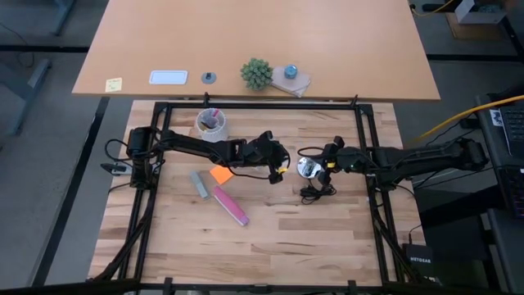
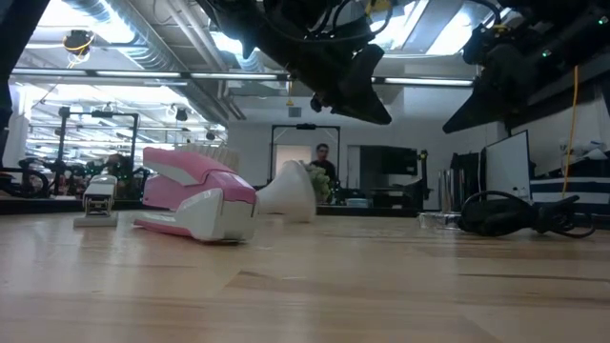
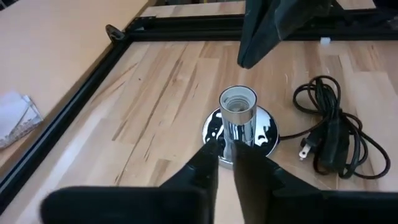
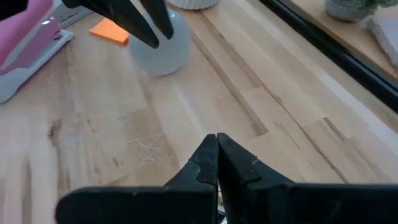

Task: Screw lightbulb
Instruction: Return to Home Position

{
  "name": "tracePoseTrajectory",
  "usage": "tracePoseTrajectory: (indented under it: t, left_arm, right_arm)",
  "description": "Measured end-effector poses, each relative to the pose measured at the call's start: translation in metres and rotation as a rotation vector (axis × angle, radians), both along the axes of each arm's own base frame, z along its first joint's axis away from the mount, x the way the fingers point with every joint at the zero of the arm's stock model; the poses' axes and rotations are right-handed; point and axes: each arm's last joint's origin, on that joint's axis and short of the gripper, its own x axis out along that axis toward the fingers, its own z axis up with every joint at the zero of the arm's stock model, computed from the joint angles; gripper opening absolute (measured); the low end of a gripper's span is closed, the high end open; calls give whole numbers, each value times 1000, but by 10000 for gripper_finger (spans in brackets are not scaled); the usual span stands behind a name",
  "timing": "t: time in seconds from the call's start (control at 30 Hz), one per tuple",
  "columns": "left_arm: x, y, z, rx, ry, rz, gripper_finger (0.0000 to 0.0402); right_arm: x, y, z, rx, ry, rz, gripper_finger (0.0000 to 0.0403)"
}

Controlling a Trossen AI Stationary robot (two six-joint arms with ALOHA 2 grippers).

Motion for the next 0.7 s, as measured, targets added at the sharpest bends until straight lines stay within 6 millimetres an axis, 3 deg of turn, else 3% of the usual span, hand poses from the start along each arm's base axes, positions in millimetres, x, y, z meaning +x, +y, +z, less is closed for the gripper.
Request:
tracePoseTrajectory:
  t: [0.27, 0.47, 0.57, 0.7]
  left_arm:
    - [0, 5, 1, -9, -16, 16, 111]
    - [0, 3, 3, -22, -36, 19, 118]
    - [-3, 2, 16, -33, -74, 23, 112]
    - [-14, 2, 46, -30, -148, 23, 103]
  right_arm:
    - [0, 0, 0, 8, 0, 11, 3]
    - [0, 0, 1, 8, -15, 11, 3]
    - [0, 0, 8, 9, -40, 12, 3]
    - [-2, 1, 30, -8, -107, 40, 3]
